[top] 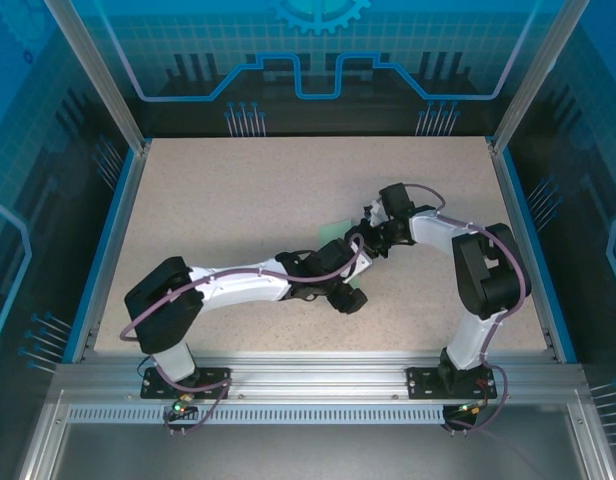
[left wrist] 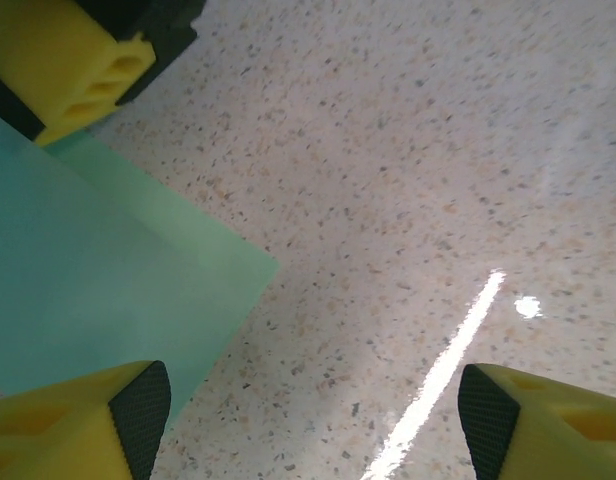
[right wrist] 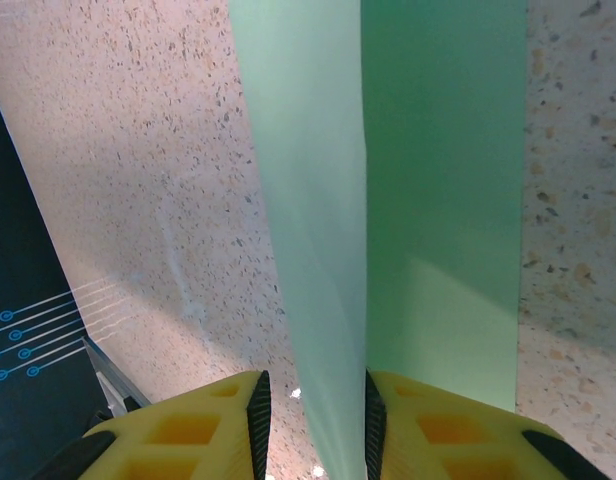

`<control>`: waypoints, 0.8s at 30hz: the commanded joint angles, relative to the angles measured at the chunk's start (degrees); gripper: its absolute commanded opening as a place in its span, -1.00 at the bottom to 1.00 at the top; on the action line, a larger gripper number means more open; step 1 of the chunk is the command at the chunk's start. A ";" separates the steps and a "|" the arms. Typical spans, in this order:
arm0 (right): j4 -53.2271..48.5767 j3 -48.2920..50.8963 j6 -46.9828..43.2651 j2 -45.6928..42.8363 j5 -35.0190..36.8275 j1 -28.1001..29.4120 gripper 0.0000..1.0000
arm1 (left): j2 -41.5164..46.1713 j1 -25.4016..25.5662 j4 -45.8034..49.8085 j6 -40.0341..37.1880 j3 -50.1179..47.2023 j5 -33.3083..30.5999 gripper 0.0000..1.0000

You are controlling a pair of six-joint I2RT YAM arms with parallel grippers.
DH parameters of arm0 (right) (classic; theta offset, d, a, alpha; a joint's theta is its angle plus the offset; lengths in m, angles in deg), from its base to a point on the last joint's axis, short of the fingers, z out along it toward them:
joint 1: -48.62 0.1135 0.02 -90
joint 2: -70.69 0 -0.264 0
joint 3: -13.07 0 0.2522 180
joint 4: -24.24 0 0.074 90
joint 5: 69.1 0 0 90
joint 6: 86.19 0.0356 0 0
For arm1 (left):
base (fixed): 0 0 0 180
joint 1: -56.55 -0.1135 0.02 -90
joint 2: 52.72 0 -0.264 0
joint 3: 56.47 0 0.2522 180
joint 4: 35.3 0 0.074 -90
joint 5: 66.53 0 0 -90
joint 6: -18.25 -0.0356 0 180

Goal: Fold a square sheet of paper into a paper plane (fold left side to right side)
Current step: Fold the triangle a second time at the center of the table.

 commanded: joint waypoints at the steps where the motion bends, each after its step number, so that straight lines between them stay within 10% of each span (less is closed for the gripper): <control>1: -1.44 -1.58 0.69 1.28 -0.97 0.45 -0.34 | -2.65 0.70 2.75 -1.34 3.24 -6.08 0.58; 13: -0.81 -1.30 1.26 1.98 -0.52 0.99 -0.35 | -10.11 1.69 6.64 -1.69 9.38 -13.64 0.70; 24: -1.51 -1.61 0.87 2.37 0.16 1.15 -0.35 | -8.91 1.34 6.14 -1.74 9.09 -14.37 -0.11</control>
